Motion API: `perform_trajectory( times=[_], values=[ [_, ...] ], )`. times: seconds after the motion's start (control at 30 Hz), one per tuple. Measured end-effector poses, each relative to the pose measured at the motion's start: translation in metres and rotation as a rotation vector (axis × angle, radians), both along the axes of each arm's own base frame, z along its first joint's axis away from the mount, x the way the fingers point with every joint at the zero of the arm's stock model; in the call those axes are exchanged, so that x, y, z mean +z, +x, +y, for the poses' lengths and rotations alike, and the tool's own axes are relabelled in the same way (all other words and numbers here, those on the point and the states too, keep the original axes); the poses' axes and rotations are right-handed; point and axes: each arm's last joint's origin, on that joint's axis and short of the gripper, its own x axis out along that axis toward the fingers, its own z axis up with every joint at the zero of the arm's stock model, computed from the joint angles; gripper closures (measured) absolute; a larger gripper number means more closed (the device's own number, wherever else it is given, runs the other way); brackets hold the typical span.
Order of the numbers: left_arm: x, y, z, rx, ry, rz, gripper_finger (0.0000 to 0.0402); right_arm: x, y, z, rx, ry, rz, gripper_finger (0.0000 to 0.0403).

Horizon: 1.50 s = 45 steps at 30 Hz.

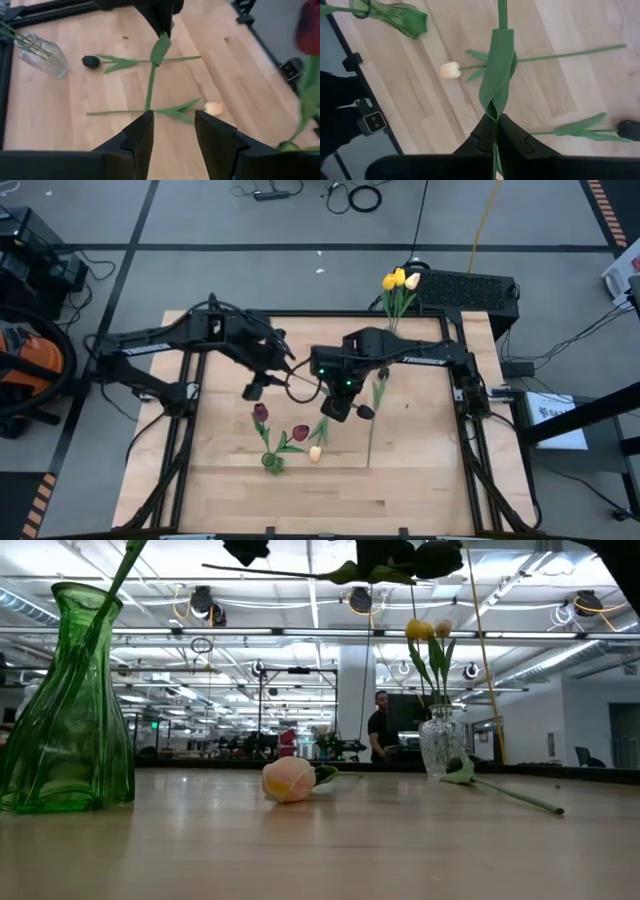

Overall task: Sort flowers into vase by color
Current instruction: Put the bottom black flower into the vase

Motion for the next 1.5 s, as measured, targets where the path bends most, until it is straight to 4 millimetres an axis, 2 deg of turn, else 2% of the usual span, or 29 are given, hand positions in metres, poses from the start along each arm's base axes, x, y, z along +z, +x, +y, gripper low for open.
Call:
perform_trajectory(
  times=[0.3,0.63,1.13,1.3,1.5],
  values=[
    [-0.011,0.020,-0.009,0.021,0.069,0.013,0.0249,0.000,0.000,0.005,0.022,-0.016,-0.002,0.0402],
    [-0.011,0.020,-0.009,0.042,0.085,0.013,0.0249,0.000,0.000,0.010,0.054,-0.028,-0.011,0.0402],
    [-0.024,0.029,-0.016,0.013,0.078,0.089,0.0251,0.002,0.006,0.015,0.085,-0.032,-0.085,0.0402],
    [-0.024,0.029,-0.017,0.013,0.076,0.089,0.0291,0.002,0.007,0.015,0.084,-0.032,-0.089,0.0402],
    [-0.024,0.029,-0.017,0.012,0.076,0.090,0.0387,0.002,0.007,0.015,0.074,-0.031,-0.090,0.0402]
  ],
)
